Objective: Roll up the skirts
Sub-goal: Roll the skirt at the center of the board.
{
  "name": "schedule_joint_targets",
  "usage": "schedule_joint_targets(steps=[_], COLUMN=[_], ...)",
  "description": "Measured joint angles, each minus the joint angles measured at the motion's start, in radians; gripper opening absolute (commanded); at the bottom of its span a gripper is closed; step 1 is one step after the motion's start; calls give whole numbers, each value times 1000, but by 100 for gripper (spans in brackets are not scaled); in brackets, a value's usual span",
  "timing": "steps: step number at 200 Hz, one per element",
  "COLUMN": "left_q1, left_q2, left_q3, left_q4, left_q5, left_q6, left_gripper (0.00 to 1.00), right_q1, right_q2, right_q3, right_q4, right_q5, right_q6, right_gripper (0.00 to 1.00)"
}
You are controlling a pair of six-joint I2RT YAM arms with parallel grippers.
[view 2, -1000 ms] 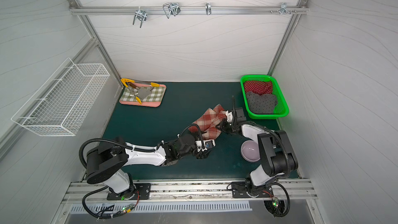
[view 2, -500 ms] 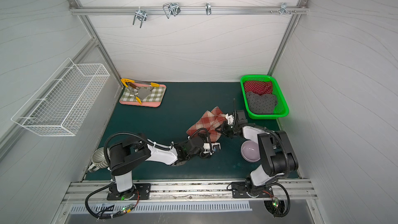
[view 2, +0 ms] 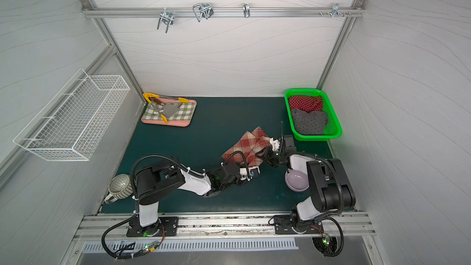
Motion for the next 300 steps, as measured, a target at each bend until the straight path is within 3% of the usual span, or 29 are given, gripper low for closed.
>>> schedule_joint_targets(steps=[17, 25, 29, 58, 80, 121, 153, 191, 199, 206, 225, 234, 250, 254, 257, 259, 277, 300], left_q1=[59, 88, 102, 181, 251, 337, 344, 347, 347, 347, 347, 347, 347, 347, 347, 347, 345, 335], left_q2=[-27, -32, -32, -17, 61, 251, 309, 338, 340, 341, 342, 342, 338, 335, 330, 328, 249, 86], left_q3=[-28, -42, -48, -65, -67, -69, -65, -48, -47, -46, -46, -46, -49, -51, -54, -55, -69, -71], left_q4=[15, 34, 44, 108, 251, 610, 722, 772, 776, 778, 779, 777, 774, 773, 777, 776, 687, 385], left_q5=[101, 143, 166, 322, 475, 685, 719, 763, 771, 774, 776, 777, 781, 785, 793, 796, 815, 767], left_q6=[-124, -185, -217, -424, -639, -1007, -1143, -1203, -1205, -1207, -1209, -1206, -1193, -1194, -1192, -1191, -1144, -998], left_gripper=[0, 0, 0, 0, 0, 3, 5, 8, 9, 11, 20, 30, 63, 73, 92, 97, 98, 98], right_q1=[-2, -3, -3, -3, -2, 13, 42, 79, 82, 82, 83, 83, 95, 95, 95, 95, 95, 96], right_q2=[-84, -128, -150, -225, -223, -68, 71, 190, 213, 235, 307, 338, 361, 363, 363, 363, 362, 341], right_q3=[-58, -82, -92, -105, -99, -9, 35, 43, 53, 64, 98, 115, 143, 145, 146, 146, 146, 150], right_q4=[46, 67, 74, 109, 126, 136, 204, 389, 424, 444, 465, 468, 470, 469, 466, 465, 454, 412], right_q5=[14, 22, 25, 49, 53, 49, 53, 56, 57, 59, 54, 37, 23, 22, 22, 22, 25, 48], right_q6=[32, 43, 55, 64, 64, 50, 61, 114, 125, 134, 145, 153, 154, 152, 150, 151, 143, 124], right_gripper=[79, 96, 99, 99, 99, 99, 99, 99, 92, 79, 0, 0, 0, 0, 0, 0, 0, 0])
